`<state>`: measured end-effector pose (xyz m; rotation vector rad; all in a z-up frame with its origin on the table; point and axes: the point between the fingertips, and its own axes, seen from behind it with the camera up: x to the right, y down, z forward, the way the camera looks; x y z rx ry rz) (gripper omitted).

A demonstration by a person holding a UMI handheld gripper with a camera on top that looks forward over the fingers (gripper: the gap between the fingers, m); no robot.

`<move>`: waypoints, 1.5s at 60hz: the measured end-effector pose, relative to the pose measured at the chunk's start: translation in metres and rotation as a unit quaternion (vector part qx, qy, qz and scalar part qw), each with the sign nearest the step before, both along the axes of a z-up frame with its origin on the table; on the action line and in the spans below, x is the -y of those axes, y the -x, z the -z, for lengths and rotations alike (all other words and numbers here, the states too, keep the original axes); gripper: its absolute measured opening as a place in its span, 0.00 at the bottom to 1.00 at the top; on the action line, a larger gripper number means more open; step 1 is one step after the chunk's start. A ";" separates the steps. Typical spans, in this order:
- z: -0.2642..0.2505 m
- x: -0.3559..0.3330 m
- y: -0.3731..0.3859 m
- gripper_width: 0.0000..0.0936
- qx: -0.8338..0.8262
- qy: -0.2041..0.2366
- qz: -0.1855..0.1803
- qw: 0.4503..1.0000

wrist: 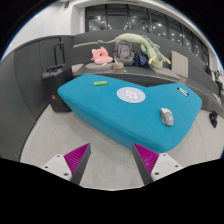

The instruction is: Arrange mouse

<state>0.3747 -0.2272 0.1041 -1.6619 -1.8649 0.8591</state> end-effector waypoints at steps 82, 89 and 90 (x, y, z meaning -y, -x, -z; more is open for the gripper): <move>0.109 -0.274 0.205 0.92 -0.026 -0.023 0.087 0.996; 0.117 -0.274 0.229 0.92 -0.026 -0.026 0.086 0.996; 0.117 -0.274 0.232 0.92 -0.026 -0.026 0.086 0.996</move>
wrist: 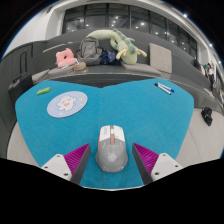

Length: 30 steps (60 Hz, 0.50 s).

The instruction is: Arrange mouse

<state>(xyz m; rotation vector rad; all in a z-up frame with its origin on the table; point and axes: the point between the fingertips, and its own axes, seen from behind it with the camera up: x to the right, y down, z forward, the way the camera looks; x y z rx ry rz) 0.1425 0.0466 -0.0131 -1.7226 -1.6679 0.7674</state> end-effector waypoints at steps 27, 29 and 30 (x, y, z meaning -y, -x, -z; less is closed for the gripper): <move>0.011 0.000 0.031 0.45 0.009 0.003 -0.011 1.000; 0.010 0.000 0.032 0.44 0.010 0.003 -0.009 1.000; 0.010 0.000 0.032 0.43 0.012 0.003 -0.008 1.000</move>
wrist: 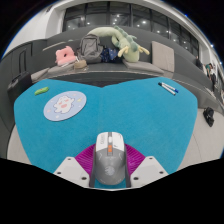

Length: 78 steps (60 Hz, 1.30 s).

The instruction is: Arrange mouse

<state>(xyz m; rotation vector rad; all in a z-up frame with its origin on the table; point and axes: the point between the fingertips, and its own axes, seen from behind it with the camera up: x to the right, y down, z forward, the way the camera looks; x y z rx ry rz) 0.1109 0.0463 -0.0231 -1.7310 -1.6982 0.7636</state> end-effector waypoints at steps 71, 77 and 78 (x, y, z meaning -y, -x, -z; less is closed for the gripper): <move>-0.090 0.161 0.123 0.91 -0.017 0.029 -0.035 0.999; -0.110 0.137 0.059 0.91 0.001 0.039 -0.015 0.999; -0.112 0.131 0.049 0.91 0.003 0.037 -0.011 0.999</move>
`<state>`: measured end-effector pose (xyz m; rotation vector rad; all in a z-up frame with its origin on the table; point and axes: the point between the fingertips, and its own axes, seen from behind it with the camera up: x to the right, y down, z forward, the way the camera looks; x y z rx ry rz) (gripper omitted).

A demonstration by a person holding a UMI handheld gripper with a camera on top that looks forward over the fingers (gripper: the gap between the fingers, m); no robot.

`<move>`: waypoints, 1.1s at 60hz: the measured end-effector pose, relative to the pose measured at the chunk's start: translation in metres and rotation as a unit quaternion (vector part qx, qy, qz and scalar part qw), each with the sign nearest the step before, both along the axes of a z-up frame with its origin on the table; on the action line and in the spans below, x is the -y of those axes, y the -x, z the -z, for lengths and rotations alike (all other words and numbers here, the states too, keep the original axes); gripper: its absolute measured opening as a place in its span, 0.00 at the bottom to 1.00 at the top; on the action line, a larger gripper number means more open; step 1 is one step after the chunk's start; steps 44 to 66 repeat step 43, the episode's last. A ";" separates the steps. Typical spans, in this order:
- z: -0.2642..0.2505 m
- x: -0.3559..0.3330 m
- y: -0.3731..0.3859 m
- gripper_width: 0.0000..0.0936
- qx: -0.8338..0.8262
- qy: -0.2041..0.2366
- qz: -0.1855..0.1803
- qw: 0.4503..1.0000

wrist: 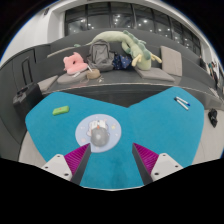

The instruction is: Arrange mouse

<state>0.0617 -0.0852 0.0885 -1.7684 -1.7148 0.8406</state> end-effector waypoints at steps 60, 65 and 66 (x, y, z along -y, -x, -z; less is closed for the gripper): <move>-0.006 -0.108 -0.196 0.91 0.024 -0.051 0.046 0.997; -0.006 -0.108 -0.196 0.91 0.024 -0.051 0.046 0.997; -0.006 -0.108 -0.196 0.91 0.024 -0.051 0.046 0.997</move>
